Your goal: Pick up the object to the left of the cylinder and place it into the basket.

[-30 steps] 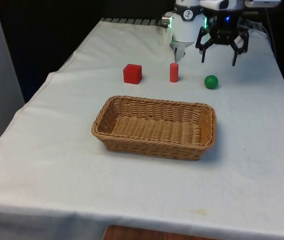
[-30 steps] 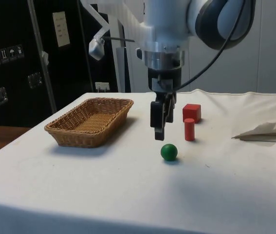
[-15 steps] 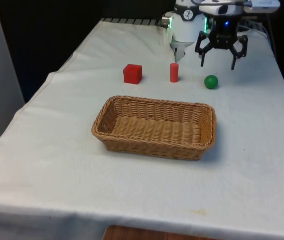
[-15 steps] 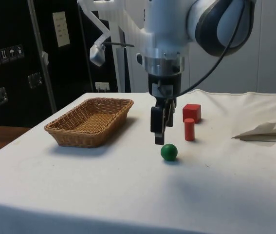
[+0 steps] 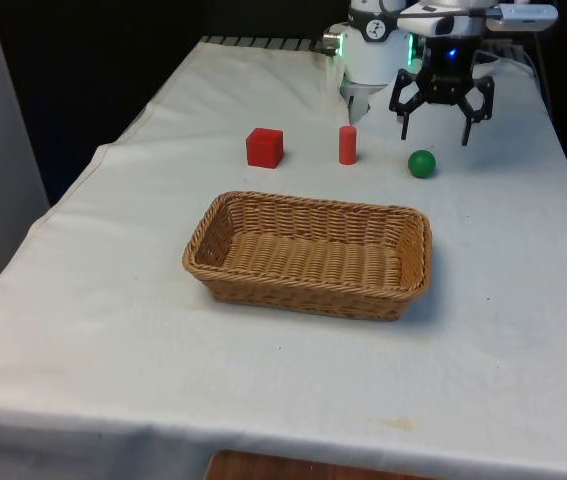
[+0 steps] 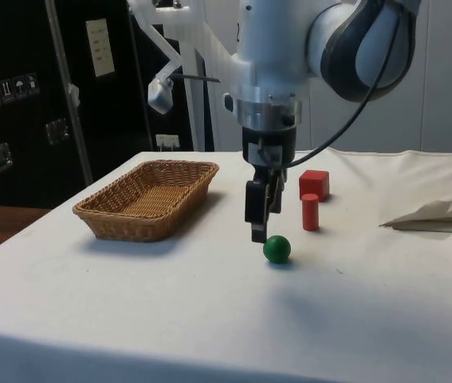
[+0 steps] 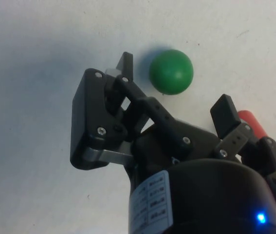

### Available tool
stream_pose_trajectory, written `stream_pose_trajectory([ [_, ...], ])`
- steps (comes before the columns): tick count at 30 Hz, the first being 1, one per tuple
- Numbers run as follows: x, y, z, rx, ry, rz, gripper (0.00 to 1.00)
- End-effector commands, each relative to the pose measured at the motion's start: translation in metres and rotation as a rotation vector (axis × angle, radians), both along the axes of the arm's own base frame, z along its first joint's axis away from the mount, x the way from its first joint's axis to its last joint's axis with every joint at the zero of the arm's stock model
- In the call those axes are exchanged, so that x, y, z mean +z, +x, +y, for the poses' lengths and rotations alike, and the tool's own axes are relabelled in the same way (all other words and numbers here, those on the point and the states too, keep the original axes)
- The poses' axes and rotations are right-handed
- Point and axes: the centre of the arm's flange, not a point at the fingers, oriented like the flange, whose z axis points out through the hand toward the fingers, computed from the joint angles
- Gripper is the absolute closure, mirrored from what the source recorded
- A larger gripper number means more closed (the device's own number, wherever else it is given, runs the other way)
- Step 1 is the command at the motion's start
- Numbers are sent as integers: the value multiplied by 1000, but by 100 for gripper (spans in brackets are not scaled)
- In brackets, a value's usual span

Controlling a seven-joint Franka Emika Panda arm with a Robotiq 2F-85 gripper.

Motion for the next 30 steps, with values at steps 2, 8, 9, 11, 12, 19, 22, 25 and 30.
stream_pose_trajectory([
  [2, 0, 3, 1, 0, 0, -4, 0],
  [8, 2, 5, 2, 1, 0, -3, 0],
  [9, 1, 6, 2, 4, -1, -4, 0],
  [11, 1, 6, 2, 5, 0, -5, 0],
  [12, 0, 6, 2, 5, 0, -4, 0],
  [19, -4, 3, 1, 4, 1, -3, 0],
  [22, -10, -1, 1, 6, -2, 2, 0],
  [25, -14, -4, 0, 9, -5, 9, 0],
  [30, -21, -8, -4, 9, 3, -6, 0],
])
